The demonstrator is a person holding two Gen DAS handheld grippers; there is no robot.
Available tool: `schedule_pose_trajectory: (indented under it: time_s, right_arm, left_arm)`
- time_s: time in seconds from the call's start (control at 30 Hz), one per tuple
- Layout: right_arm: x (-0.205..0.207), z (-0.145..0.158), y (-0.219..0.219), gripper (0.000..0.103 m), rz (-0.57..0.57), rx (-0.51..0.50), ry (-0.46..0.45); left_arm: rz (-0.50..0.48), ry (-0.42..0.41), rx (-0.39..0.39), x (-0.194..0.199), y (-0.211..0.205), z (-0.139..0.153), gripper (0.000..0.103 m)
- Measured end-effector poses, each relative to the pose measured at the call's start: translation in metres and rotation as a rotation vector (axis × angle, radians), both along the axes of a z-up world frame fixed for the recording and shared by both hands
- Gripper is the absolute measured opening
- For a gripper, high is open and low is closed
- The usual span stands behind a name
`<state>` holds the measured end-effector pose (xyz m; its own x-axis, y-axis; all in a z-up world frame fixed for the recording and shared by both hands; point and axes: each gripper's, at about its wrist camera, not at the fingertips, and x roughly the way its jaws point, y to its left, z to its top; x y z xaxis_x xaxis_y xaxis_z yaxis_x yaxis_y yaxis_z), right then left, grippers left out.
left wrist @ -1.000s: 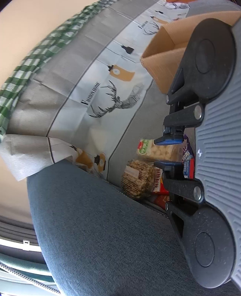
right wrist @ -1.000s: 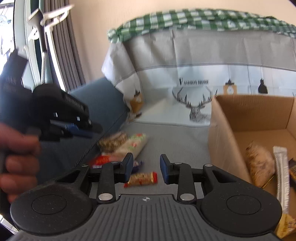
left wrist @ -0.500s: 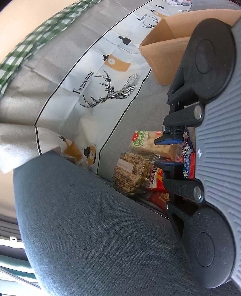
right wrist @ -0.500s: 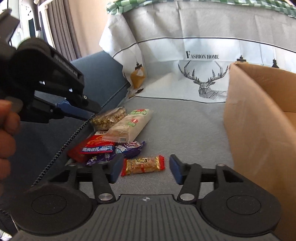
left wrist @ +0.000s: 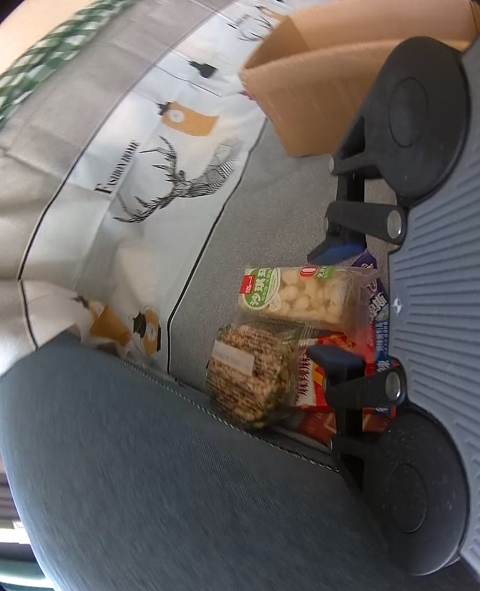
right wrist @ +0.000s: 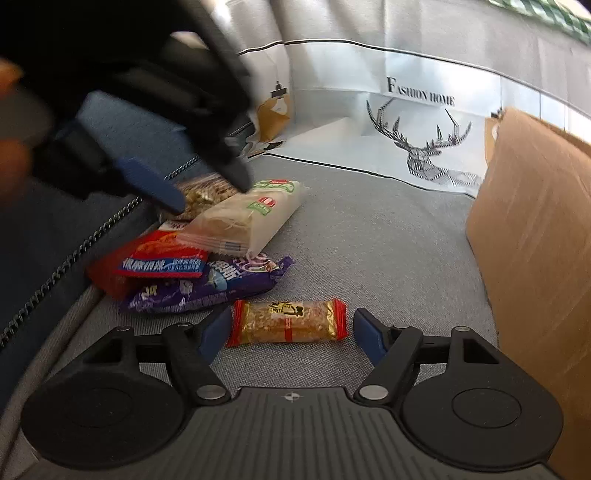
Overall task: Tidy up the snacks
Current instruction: 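Grasp the white-green bar with the left tool while the right tool grasps the orange-wrapped cake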
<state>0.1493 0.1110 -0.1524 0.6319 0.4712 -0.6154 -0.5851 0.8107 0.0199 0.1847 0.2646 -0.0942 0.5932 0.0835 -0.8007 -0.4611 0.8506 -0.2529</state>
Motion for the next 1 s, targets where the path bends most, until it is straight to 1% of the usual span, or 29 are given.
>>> schedule_pose_trajectory:
  time_s: [0.03, 0.07, 0.23, 0.47, 0.5, 0.6, 0.63, 0.77, 0.93, 1.0]
  right_arm:
    - [-0.001, 0.000, 0.000, 0.068, 0.009, -0.001, -0.003]
    - [-0.002, 0.001, 0.000, 0.066, 0.017, -0.005, -0.008]
    - [-0.004, 0.002, 0.001, 0.059, 0.038, -0.016, -0.018]
    - [-0.004, 0.003, -0.002, 0.057, 0.007, -0.009, -0.014]
    - [-0.004, 0.004, -0.003, 0.057, 0.005, -0.008, -0.013]
    - [-0.006, 0.006, -0.008, 0.057, 0.005, -0.007, -0.012]
    - [-0.007, 0.008, -0.010, 0.057, 0.009, -0.007, -0.009]
    - [-0.018, 0.018, -0.022, 0.057, 0.037, -0.008, -0.003]
    - [-0.032, 0.030, -0.045, 0.057, 0.059, 0.011, 0.063]
    - [-0.042, 0.035, -0.056, 0.057, 0.073, 0.010, 0.079]
  left_arm:
    - [-0.007, 0.008, 0.012, 0.003, -0.002, -0.002, 0.062]
    - [-0.013, 0.017, 0.023, 0.006, -0.003, -0.003, 0.062]
    - [-0.051, 0.066, 0.051, 0.020, -0.010, -0.014, 0.063]
    - [-0.074, 0.106, 0.084, 0.028, -0.013, -0.025, 0.062]
    - [-0.073, 0.111, 0.091, 0.028, -0.014, -0.025, 0.060]
    - [-0.072, 0.113, 0.102, 0.026, -0.016, -0.024, 0.044]
    - [-0.072, 0.109, 0.102, 0.025, -0.016, -0.023, 0.042]
    - [-0.083, 0.081, 0.088, 0.013, -0.021, -0.017, 0.040]
    - [-0.108, 0.041, 0.062, -0.015, -0.031, -0.004, 0.040]
    - [-0.120, 0.037, 0.057, -0.029, -0.036, 0.000, 0.040]
